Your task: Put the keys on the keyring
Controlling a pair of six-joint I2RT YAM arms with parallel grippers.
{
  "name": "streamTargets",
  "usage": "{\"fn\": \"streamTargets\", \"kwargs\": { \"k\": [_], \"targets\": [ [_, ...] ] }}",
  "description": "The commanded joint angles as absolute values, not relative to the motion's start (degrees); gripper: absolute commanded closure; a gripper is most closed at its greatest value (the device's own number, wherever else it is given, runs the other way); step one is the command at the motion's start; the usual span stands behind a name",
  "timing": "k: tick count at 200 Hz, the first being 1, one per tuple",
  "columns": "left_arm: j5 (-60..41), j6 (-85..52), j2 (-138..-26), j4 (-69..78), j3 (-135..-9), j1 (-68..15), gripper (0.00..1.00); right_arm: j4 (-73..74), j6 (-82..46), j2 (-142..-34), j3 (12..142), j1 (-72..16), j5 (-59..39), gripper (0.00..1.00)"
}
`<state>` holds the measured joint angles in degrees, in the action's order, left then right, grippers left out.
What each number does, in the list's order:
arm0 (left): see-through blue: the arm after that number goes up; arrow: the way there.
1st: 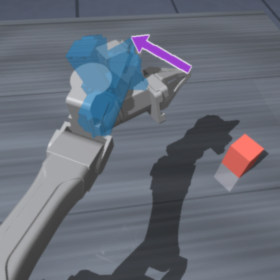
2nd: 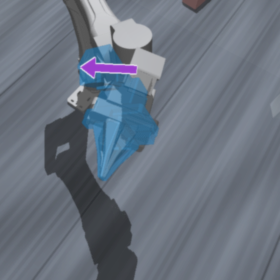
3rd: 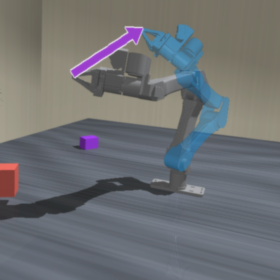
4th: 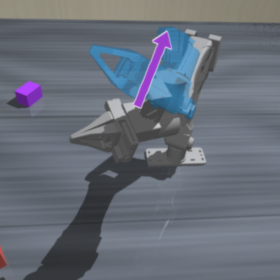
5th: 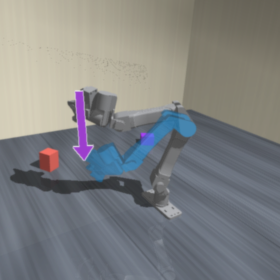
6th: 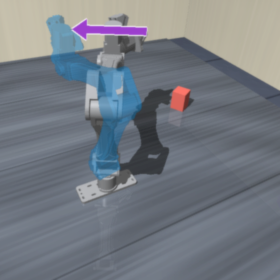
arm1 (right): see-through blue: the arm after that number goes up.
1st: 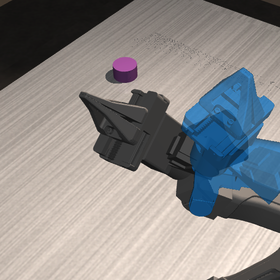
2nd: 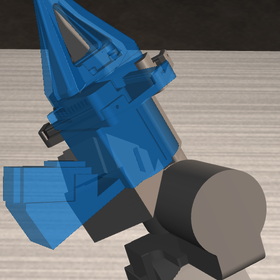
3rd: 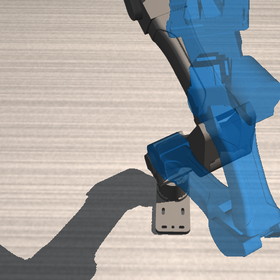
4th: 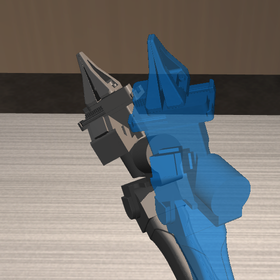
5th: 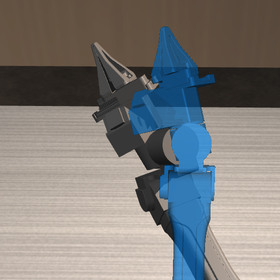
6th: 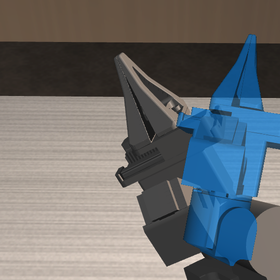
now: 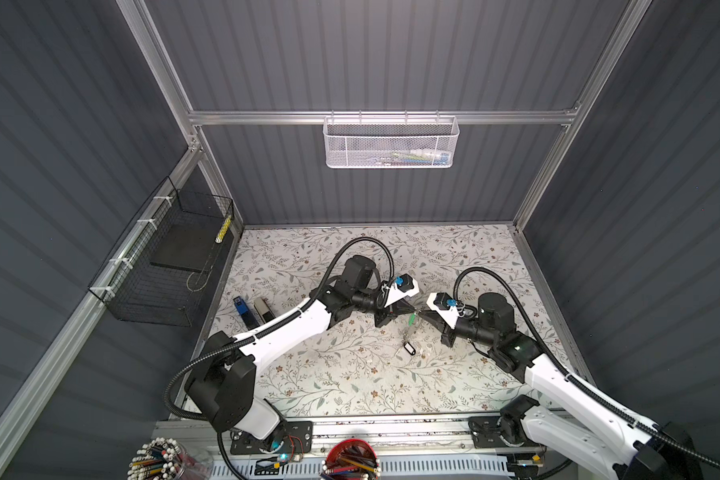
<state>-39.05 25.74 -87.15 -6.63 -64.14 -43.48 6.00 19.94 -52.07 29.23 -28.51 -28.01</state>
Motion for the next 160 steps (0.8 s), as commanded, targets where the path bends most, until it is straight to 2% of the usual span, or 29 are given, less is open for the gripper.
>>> {"fn": "streamTargets", "kwargs": {
  "k": [1, 77, 160],
  "targets": [
    [-39.28, 25.31, -88.31, -8.60, -66.24, -44.25, 1.00, 7.84, 19.50, -52.12, 29.34, -28.89, -27.33, 1.00],
    [-29.27, 22.50, -89.15, -10.39, -67.84, -45.38, 1.00, 8.17, 18.11, -52.37, 29.27, -29.05, -26.29, 1.00],
    [-21.39, 14.35, -87.64, -2.46, -65.01, -46.56, 1.00, 9.40, 15.05, -54.06, 29.82, -30.40, -23.58, 1.00]
  ]
}}
